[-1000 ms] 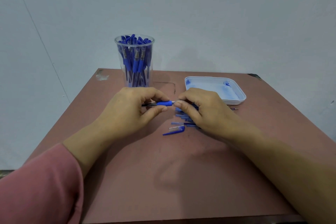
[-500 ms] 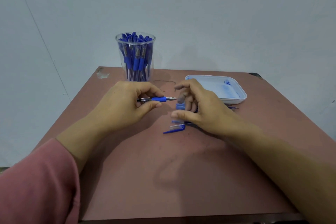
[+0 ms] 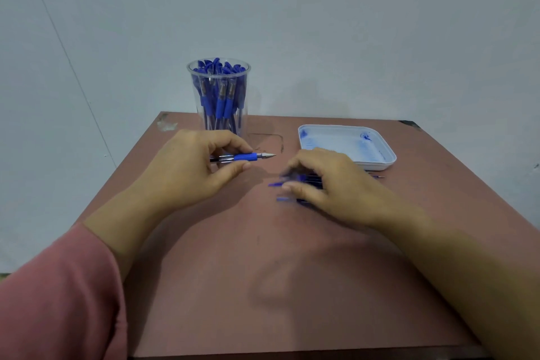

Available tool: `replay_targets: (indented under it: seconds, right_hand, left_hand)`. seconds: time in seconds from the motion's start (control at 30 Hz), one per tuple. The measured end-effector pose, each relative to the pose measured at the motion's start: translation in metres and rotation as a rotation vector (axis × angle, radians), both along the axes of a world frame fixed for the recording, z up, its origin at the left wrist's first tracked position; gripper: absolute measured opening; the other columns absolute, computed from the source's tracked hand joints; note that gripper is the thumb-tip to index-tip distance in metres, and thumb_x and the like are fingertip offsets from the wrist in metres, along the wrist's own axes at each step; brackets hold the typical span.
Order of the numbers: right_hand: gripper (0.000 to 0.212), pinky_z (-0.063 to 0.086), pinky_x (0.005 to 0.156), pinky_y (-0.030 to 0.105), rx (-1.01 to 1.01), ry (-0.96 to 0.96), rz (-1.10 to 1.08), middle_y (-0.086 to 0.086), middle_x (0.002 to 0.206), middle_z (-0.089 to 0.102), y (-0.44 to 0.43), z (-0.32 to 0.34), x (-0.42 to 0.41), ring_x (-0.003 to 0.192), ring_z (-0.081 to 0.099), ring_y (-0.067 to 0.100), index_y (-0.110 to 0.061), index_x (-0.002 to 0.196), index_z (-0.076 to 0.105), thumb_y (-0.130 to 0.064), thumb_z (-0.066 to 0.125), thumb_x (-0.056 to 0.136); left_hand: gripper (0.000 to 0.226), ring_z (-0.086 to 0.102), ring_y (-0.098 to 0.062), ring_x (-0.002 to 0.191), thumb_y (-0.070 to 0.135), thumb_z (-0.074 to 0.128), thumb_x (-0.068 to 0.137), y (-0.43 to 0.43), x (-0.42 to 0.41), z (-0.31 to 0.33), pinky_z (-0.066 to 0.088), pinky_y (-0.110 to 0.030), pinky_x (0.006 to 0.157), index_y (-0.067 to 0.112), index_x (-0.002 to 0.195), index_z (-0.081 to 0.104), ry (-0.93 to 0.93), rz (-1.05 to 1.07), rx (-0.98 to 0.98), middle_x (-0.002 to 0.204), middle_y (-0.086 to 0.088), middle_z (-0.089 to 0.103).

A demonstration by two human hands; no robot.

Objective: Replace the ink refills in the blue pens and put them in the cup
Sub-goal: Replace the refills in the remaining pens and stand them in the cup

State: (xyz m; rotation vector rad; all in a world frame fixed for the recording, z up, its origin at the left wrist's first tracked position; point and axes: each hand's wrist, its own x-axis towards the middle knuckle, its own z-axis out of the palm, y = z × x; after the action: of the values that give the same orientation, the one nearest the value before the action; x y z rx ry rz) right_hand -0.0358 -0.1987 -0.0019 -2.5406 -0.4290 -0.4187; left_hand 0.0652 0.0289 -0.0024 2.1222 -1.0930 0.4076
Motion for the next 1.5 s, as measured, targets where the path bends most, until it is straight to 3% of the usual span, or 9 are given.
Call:
replay_targets:
  seconds: [0.1,0.3,0.47,0.73,1.0,1.13,1.23,1.33,1.5]
  right_hand:
    - [0.011,0.047,0.080,0.021,0.094,-0.059,-0.103,-0.019,0.093,0.064,-0.008,0.002,0.002,0.092,0.059,0.004,-0.033,0.099,0.064,-0.031,0.067,0.088]
    - [0.014,0.047,0.080,0.025,0.126,-0.095,-0.082,-0.018,0.091,0.064,-0.007,-0.001,0.006,0.093,0.058,0.008,-0.033,0.099,0.068,-0.032,0.070,0.086]
    - [0.016,0.045,0.077,0.022,0.100,-0.155,-0.045,-0.026,0.085,0.059,0.000,-0.004,0.007,0.088,0.056,0.006,-0.023,0.101,0.072,-0.026,0.072,0.085]
    - [0.017,0.049,0.075,0.029,0.144,-0.275,-0.047,-0.008,0.089,0.070,0.003,-0.013,0.012,0.084,0.060,0.008,-0.020,0.098,0.074,-0.029,0.070,0.083]
    - [0.018,0.049,0.075,0.023,0.158,-0.269,-0.038,-0.008,0.088,0.069,0.002,-0.017,0.013,0.083,0.060,0.006,-0.015,0.098,0.074,-0.024,0.071,0.083]
    - [0.013,0.046,0.077,0.019,0.138,-0.201,-0.038,-0.019,0.088,0.062,0.002,-0.014,0.014,0.087,0.057,0.005,-0.020,0.099,0.071,-0.023,0.070,0.086]
    - [0.010,0.046,0.078,0.020,0.135,-0.145,-0.048,-0.017,0.090,0.062,-0.001,-0.013,0.013,0.090,0.056,0.006,-0.026,0.098,0.067,-0.023,0.068,0.088]
    - [0.011,0.044,0.081,0.018,0.143,-0.119,-0.079,-0.018,0.092,0.061,-0.008,-0.009,0.011,0.093,0.054,0.004,-0.028,0.099,0.065,-0.022,0.066,0.089]
    - [0.022,0.038,0.083,0.008,0.158,-0.112,-0.113,-0.016,0.097,0.060,-0.020,0.003,0.005,0.093,0.054,0.000,-0.039,0.094,0.057,-0.018,0.062,0.092]
  left_hand:
    - [0.014,0.064,-0.008,0.073,0.035,0.074,0.082,-0.002,-0.002,0.000,0.053,-0.028,0.067,0.040,0.094,0.069,0.006,-0.009,0.011,0.086,0.021,0.069]
    - [0.016,0.062,0.005,0.076,0.033,0.074,0.080,-0.008,-0.008,-0.001,0.043,-0.008,0.065,0.037,0.096,0.071,0.013,-0.046,0.043,0.081,0.026,0.067]
    - [0.018,0.065,-0.001,0.080,0.033,0.072,0.082,-0.014,-0.014,-0.003,0.050,-0.015,0.069,0.033,0.100,0.071,0.026,-0.104,0.037,0.088,0.024,0.069]
    - [0.019,0.060,0.009,0.074,0.025,0.075,0.081,-0.020,-0.021,-0.007,0.040,-0.003,0.064,0.028,0.099,0.074,0.018,-0.089,-0.048,0.082,0.028,0.065]
    - [0.018,0.064,0.005,0.077,0.018,0.076,0.082,-0.022,-0.022,-0.007,0.047,-0.010,0.067,0.026,0.098,0.074,0.008,-0.108,-0.027,0.081,0.026,0.067]
    - [0.019,0.063,0.002,0.082,0.028,0.071,0.085,-0.022,-0.023,-0.008,0.051,-0.021,0.073,0.031,0.103,0.070,0.039,-0.054,0.028,0.088,0.020,0.069]
    - [0.036,0.059,0.004,0.091,0.045,0.065,0.085,-0.017,-0.024,-0.010,0.050,-0.021,0.082,0.032,0.119,0.061,-0.022,0.058,0.152,0.106,0.019,0.066]
    - [0.071,0.054,-0.011,0.116,0.069,0.048,0.082,-0.010,-0.026,-0.015,0.045,-0.030,0.096,0.025,0.138,0.045,-0.030,0.176,0.343,0.132,0.008,0.055]
    - [0.103,0.015,-0.014,0.146,0.083,0.004,0.069,-0.006,-0.040,-0.026,0.018,-0.035,0.117,0.024,0.153,0.013,0.100,0.275,0.630,0.160,0.004,0.014]
